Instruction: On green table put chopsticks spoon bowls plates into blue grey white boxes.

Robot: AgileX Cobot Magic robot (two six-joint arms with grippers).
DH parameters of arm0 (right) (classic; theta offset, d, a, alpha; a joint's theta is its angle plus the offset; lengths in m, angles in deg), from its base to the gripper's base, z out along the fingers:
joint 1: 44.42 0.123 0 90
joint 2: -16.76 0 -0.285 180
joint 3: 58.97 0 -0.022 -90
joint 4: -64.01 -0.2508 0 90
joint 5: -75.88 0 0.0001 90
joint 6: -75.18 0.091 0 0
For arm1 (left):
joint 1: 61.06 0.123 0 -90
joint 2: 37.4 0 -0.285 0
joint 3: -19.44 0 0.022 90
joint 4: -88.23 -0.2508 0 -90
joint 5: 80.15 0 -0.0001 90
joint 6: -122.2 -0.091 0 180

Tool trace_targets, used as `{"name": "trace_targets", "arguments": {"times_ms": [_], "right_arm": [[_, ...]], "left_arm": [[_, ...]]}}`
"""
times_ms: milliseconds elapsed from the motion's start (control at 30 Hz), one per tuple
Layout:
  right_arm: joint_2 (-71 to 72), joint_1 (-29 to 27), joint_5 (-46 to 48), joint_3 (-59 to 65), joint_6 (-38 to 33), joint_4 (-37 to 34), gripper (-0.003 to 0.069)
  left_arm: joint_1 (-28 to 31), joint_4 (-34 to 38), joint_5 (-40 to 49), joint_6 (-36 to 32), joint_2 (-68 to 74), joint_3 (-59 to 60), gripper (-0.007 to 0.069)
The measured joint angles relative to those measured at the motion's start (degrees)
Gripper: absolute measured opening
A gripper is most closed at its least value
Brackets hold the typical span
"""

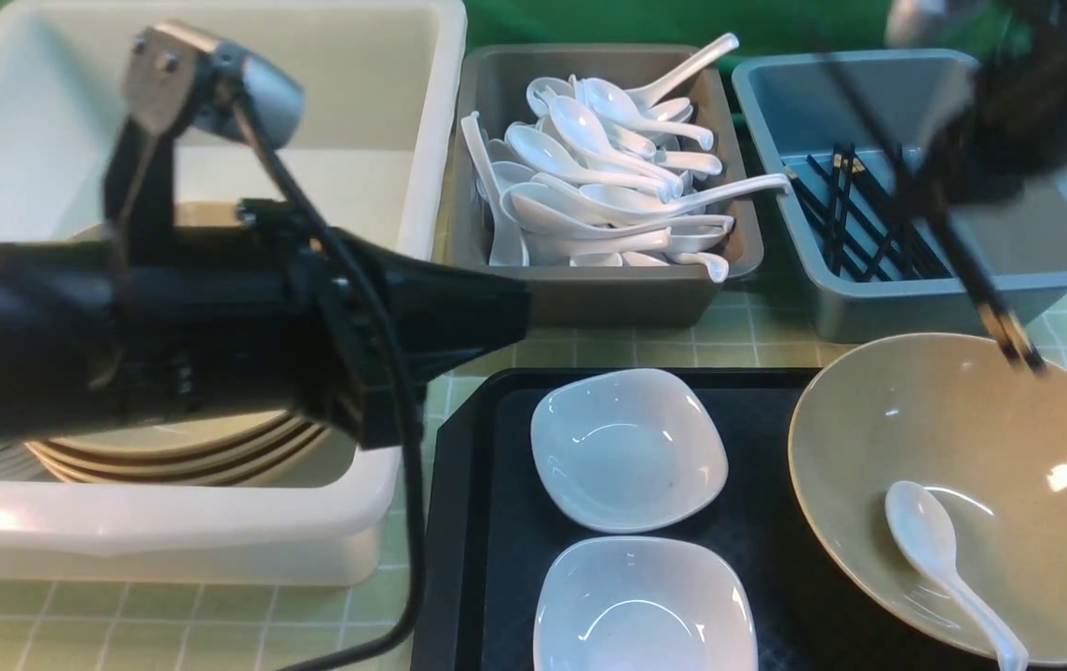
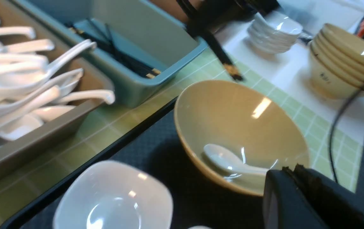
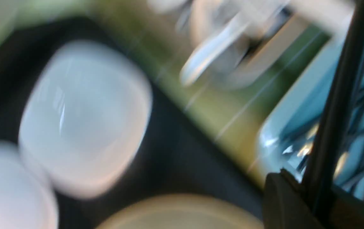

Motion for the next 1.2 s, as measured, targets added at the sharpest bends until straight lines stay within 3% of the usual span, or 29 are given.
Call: {"name": "trace_targets", "arguments": {"times_ms": [133,333,433,633,833,1033,1200], "right_arm": [[-8.7,-2.8,0.6,-12.6,5.3,-2.9,0.0068],[-22.7,-6.3,0.6,-28.4,10.7,-7.8,0.0068],[-30.3,-7.8,0.6,-34.9,12.1,-9.3,0.0068],[-37.5,-8.6,-1.5,-36.5,12.5,-9.5,0.0068],[-38.7,-8.5,-3.7,-36.5,12.3,-9.4,0.008],[-38.7,-8.5,-1.0,-36.4,12.8,-8.3,0.0195],[-34.4,-8.5,0.4,-29.8,11.2,-6.7,0.0355]], "left_arm": [[0.0,7.3,2.7,-7.8,3.9,-0.1,-0.0002],[0.0,8.8,5.1,-13.4,8.6,-5.0,-0.0002],[0.0,4.0,3.5,-10.6,10.9,-10.2,-0.0002],[0.0,-8.1,2.6,-0.3,15.1,-16.2,-0.0002],[0.0,-10.7,2.8,3.7,17.7,-17.1,-0.0002],[0.0,-12.3,3.2,4.2,17.9,-17.2,-0.0002],[0.0,-13.3,5.1,5.6,17.9,-17.2,-0.0002]]}}
